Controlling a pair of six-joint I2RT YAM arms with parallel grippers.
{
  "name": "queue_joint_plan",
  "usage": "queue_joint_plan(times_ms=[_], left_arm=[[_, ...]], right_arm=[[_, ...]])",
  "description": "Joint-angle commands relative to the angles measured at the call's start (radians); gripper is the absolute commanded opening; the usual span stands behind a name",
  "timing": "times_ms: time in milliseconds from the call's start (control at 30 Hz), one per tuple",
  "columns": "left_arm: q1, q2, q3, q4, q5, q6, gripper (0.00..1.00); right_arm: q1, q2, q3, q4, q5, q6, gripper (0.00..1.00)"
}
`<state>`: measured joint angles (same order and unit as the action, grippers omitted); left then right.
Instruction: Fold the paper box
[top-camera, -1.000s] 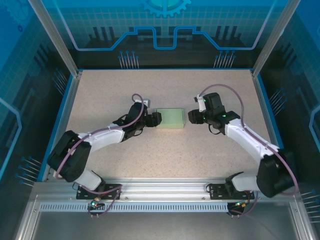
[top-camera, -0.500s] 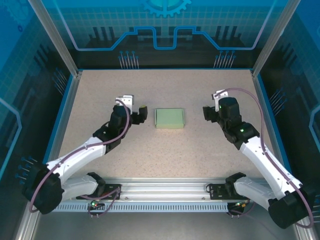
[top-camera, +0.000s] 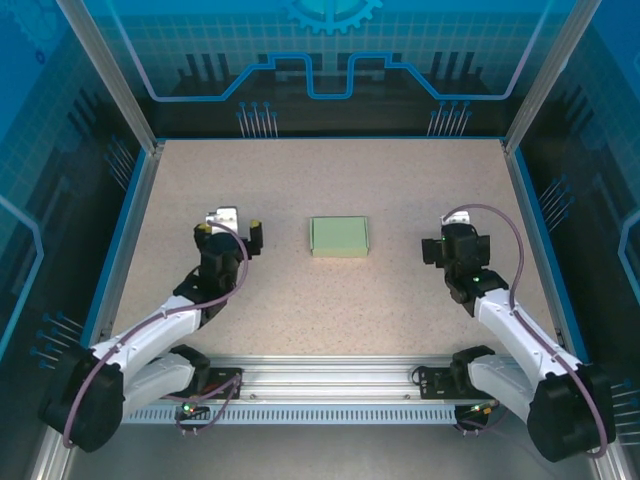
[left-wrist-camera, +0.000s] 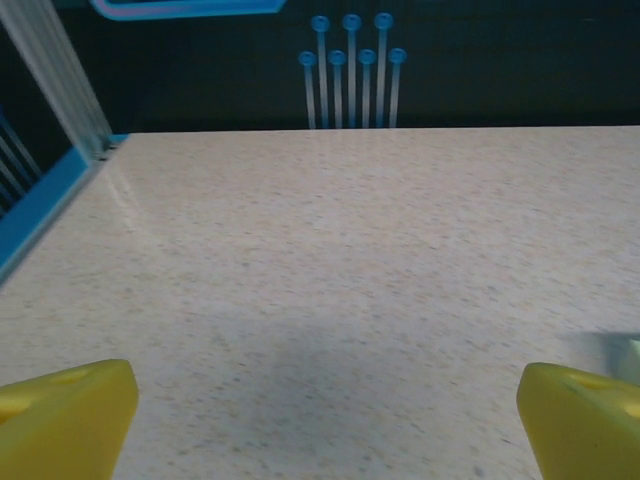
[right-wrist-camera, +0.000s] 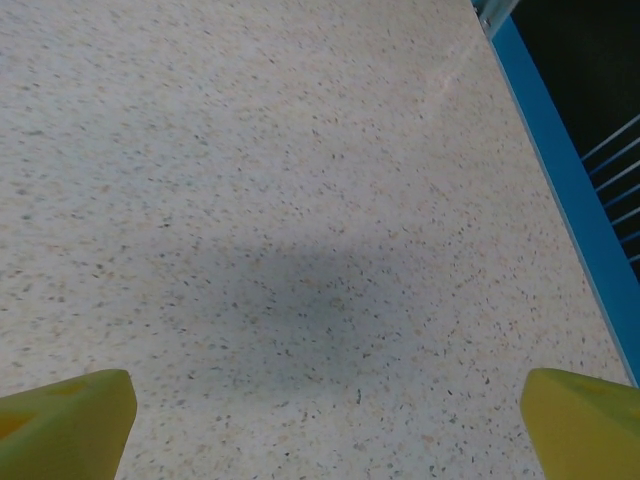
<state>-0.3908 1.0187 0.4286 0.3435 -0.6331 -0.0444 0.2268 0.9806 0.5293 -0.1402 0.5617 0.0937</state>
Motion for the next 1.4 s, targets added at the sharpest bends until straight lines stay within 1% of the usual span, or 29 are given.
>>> queue_joint_plan(times_ms=[0, 100, 167, 267, 300, 333, 367, 467, 533, 567, 600, 633, 667, 700, 733, 767, 833, 967, 1033, 1100, 1133, 1367], left_arm=[[0.081, 0.034, -0.025, 0.075, 0.029, 0.049, 0.99], [0.173, 0.117, -0.028, 0.114, 0.143, 0.027, 0.99], [0.213, 0.176, -0.024, 0.147, 0.195, 0.006, 0.99], [0.243, 0.267, -0.063, 0.319, 0.273, 0.012, 0.99], [0.248, 0.308, -0.079, 0.392, 0.289, 0.030, 0.99], [0.251, 0.332, -0.069, 0.410, 0.278, 0.045, 0.99], [0.255, 0.333, -0.053, 0.377, 0.288, 0.044, 0.99], [0.269, 0.378, -0.030, 0.404, 0.307, 0.077, 0.99], [0.278, 0.427, -0.048, 0.490, 0.343, 0.097, 0.99], [0.287, 0.475, -0.069, 0.583, 0.364, 0.104, 0.99], [0.302, 0.500, -0.085, 0.639, 0.373, 0.084, 0.99], [0.327, 0.504, -0.088, 0.624, 0.397, 0.050, 0.99], [0.345, 0.542, -0.091, 0.685, 0.412, 0.046, 0.99], [0.349, 0.537, -0.081, 0.653, 0.415, 0.041, 0.99], [0.351, 0.521, -0.059, 0.579, 0.426, 0.035, 0.99], [0.355, 0.535, -0.055, 0.602, 0.440, 0.043, 0.99], [0.360, 0.527, -0.051, 0.581, 0.447, 0.036, 0.99], [0.361, 0.533, -0.053, 0.592, 0.452, 0.038, 0.99], [0.362, 0.533, -0.054, 0.592, 0.452, 0.038, 0.99], [0.362, 0.531, -0.053, 0.591, 0.452, 0.038, 0.99], [0.362, 0.531, -0.054, 0.589, 0.454, 0.038, 0.99], [0.362, 0.531, -0.054, 0.591, 0.452, 0.038, 0.99]], right_arm=[[-0.030, 0.040, -0.030, 0.150, -0.001, 0.020, 1.00], [-0.041, 0.092, -0.054, 0.239, -0.021, 0.018, 1.00], [-0.044, 0.133, -0.066, 0.302, -0.036, 0.008, 1.00], [-0.051, 0.196, -0.079, 0.395, -0.061, -0.009, 1.00], [-0.053, 0.210, -0.086, 0.429, -0.072, -0.013, 1.00], [-0.056, 0.227, -0.094, 0.470, -0.088, -0.020, 1.00], [-0.058, 0.238, -0.098, 0.497, -0.100, -0.027, 1.00], [-0.065, 0.264, -0.107, 0.561, -0.128, -0.044, 1.00], [-0.070, 0.276, -0.115, 0.610, -0.142, -0.050, 1.00], [-0.075, 0.281, -0.119, 0.631, -0.153, -0.053, 1.00], [-0.080, 0.286, -0.122, 0.651, -0.162, -0.053, 1.00], [-0.085, 0.292, -0.125, 0.669, -0.170, -0.055, 1.00], [-0.093, 0.298, -0.129, 0.689, -0.183, -0.055, 1.00], [-0.100, 0.305, -0.132, 0.714, -0.199, -0.055, 1.00], [-0.105, 0.314, -0.133, 0.733, -0.208, -0.058, 1.00], [-0.111, 0.325, -0.133, 0.756, -0.217, -0.059, 1.00], [-0.120, 0.352, -0.135, 0.808, -0.239, -0.061, 1.00], [-0.136, 0.462, -0.144, 0.935, -0.291, -0.051, 1.00], [-0.132, 0.487, -0.124, 0.914, -0.314, -0.061, 0.99], [-0.132, 0.528, -0.121, 0.951, -0.325, -0.072, 1.00], [-0.136, 0.519, -0.119, 0.929, -0.333, -0.066, 1.00], [-0.139, 0.521, -0.120, 0.935, -0.340, -0.067, 1.00]])
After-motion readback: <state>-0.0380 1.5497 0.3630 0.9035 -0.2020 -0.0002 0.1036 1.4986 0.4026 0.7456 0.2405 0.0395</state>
